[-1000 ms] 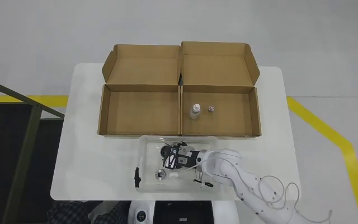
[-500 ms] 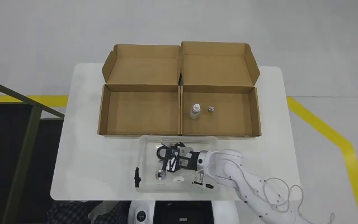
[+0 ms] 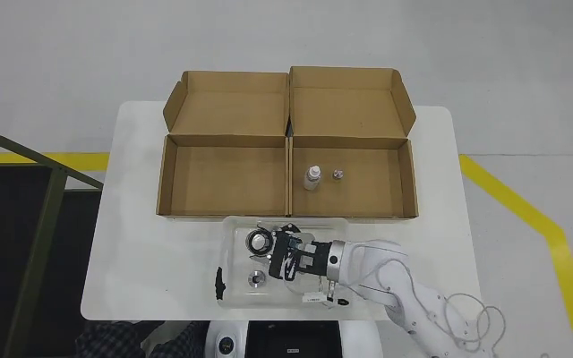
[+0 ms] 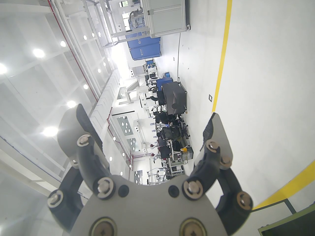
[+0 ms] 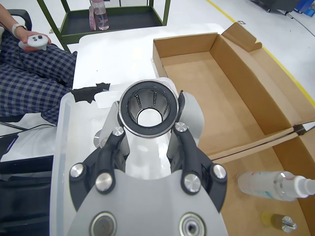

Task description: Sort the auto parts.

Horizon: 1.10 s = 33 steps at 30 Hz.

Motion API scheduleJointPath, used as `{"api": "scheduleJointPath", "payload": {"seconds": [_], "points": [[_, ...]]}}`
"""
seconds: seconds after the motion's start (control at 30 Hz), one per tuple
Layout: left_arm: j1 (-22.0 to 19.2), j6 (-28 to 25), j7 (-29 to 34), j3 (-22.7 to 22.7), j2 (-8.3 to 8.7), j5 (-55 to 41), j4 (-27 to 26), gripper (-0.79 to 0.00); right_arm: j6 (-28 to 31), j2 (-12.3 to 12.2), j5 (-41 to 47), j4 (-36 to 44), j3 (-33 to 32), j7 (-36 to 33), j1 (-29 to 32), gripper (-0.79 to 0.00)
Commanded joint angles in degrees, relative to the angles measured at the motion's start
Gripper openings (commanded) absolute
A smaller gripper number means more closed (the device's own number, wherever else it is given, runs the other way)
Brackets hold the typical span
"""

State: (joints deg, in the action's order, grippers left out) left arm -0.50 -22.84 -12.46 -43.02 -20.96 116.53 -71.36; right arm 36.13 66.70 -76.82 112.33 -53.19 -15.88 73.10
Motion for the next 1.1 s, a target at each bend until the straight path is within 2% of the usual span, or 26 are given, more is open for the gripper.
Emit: {"api": "scheduleJointPath", "payload": {"seconds": [0.0,0.4,1.07], "points": [[0.00,0.00,0.00,0.00,0.00,0.00,0.00,0.000,0.17,-0.15,0.60,0.76,-0.91,0.34,0.26,-0.785],[0.00,0.00,0.00,0.00,0.00,0.00,0.00,0.000,0.84,-1.23,5.65,5.04,-8.29,3.25,2.61,-0.785],[0.00,0.00,0.00,0.00,0.00,0.00,0.00,0.000,2.68,-2.20,16.50,4.07,-16.41,7.96,4.73,-0.785]]}}
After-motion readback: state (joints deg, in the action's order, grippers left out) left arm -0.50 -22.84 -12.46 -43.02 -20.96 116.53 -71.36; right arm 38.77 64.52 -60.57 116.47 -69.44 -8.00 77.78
